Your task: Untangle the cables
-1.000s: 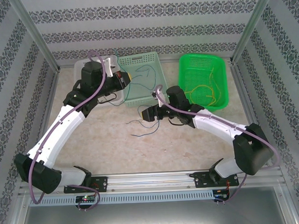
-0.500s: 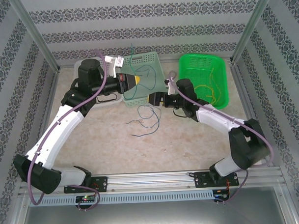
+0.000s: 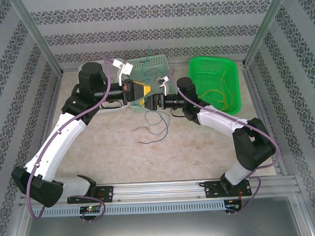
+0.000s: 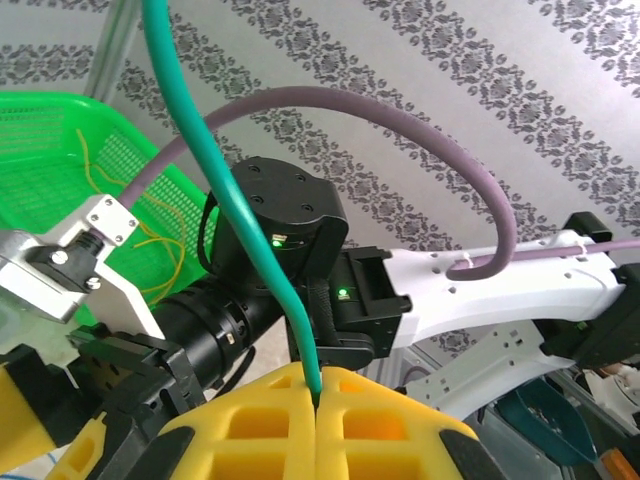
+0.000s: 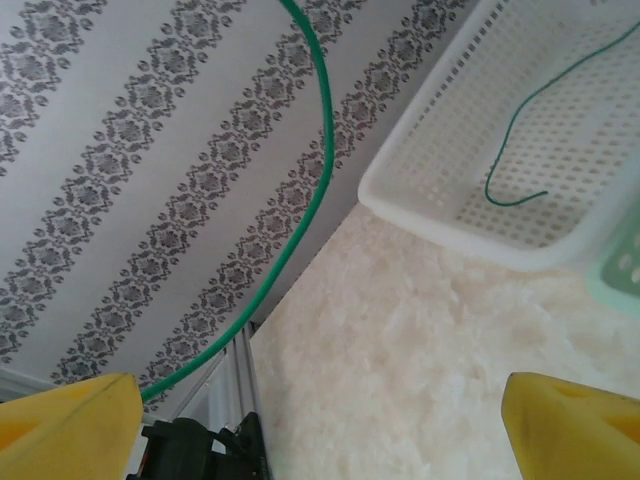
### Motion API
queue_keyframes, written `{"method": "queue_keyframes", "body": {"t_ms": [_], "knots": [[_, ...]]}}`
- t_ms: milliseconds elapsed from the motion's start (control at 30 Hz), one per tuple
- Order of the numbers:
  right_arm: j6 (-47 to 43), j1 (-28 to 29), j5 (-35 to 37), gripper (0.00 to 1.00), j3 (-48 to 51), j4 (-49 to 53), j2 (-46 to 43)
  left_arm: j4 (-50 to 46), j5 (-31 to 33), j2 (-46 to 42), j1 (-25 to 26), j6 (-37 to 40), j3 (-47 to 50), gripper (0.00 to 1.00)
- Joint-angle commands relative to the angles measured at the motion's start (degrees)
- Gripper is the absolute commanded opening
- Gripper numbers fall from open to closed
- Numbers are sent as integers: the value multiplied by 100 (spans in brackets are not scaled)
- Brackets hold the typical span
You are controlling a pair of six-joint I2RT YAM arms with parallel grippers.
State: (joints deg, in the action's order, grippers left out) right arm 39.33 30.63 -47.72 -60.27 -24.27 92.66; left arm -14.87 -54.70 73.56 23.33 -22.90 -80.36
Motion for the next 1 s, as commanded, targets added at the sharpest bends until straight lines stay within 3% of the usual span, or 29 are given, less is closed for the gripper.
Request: {"method": "queue_keyframes", "body": {"t_ms": [0,367,533,667,800,967], "knots": [[79,44,-237,93,-237,-526,192,352,-412,16,150,36,14,0],[-22,123,-89,91,-785,-703,601,505,-686,152,404,-181,37,0],[198,110,-114,84,-1079,-852,841,488,-839,107,510,-159,121,0],[549,85,-226,62,-1332,-856,1083,204,-806,14,554,182,105,0],[1225,-32,-242,20,-1326,-858,1293,-446,-480,-172,548,844,-39,0],[2762,-211,-309,0,-1130,-1194,1678,-1099,153,-347,550,1617,-247,0]]}}
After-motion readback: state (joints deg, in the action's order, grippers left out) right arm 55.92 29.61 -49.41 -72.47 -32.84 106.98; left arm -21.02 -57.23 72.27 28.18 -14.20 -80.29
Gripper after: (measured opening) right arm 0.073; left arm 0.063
